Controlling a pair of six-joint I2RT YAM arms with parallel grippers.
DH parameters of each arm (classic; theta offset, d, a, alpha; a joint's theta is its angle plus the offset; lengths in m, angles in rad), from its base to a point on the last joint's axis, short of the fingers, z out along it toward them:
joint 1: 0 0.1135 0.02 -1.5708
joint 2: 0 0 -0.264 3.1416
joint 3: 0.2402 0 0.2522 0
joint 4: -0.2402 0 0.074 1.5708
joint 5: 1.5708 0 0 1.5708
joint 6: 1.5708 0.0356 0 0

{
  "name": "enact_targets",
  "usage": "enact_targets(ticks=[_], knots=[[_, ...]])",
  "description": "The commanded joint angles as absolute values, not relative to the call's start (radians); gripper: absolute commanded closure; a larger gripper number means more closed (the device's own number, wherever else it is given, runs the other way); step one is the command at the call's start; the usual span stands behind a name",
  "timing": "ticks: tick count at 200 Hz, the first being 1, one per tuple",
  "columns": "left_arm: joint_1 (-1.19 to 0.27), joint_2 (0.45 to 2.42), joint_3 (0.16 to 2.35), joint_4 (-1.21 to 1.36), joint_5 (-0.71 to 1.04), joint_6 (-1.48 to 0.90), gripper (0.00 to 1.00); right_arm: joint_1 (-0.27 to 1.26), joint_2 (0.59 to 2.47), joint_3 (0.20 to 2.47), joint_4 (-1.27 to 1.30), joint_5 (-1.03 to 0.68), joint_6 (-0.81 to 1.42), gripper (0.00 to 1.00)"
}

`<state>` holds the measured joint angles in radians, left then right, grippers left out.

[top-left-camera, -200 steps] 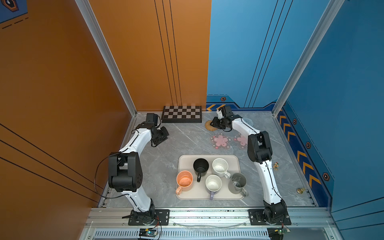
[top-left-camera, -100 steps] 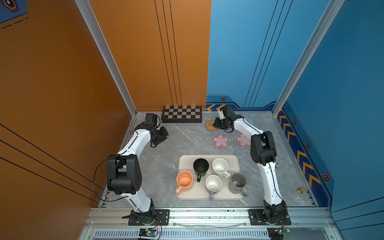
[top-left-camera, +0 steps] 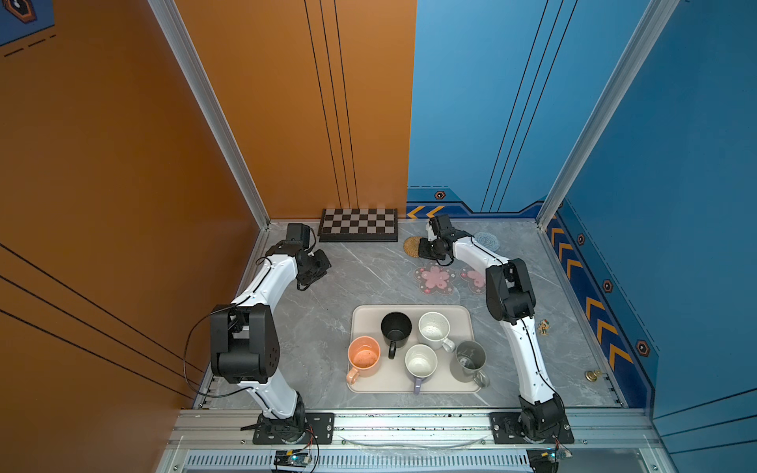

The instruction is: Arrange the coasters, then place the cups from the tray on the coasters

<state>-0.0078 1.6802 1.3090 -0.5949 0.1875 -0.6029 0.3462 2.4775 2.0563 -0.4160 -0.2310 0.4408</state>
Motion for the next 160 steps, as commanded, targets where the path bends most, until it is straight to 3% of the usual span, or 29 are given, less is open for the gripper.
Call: enact_targets(ticks=[1,160], knots=[[-0.005,1.684,1.308,-0.604,0.168,-0.607,1.00,0.349,2.506,2.087,-0.451,-0.201,0.432,0.84],[-0.019,1.756,1.366,-0.602,0.181,-0.614,1.00,0.322,2.577,2.136,-0.451,-0.148,0.601,0.86]])
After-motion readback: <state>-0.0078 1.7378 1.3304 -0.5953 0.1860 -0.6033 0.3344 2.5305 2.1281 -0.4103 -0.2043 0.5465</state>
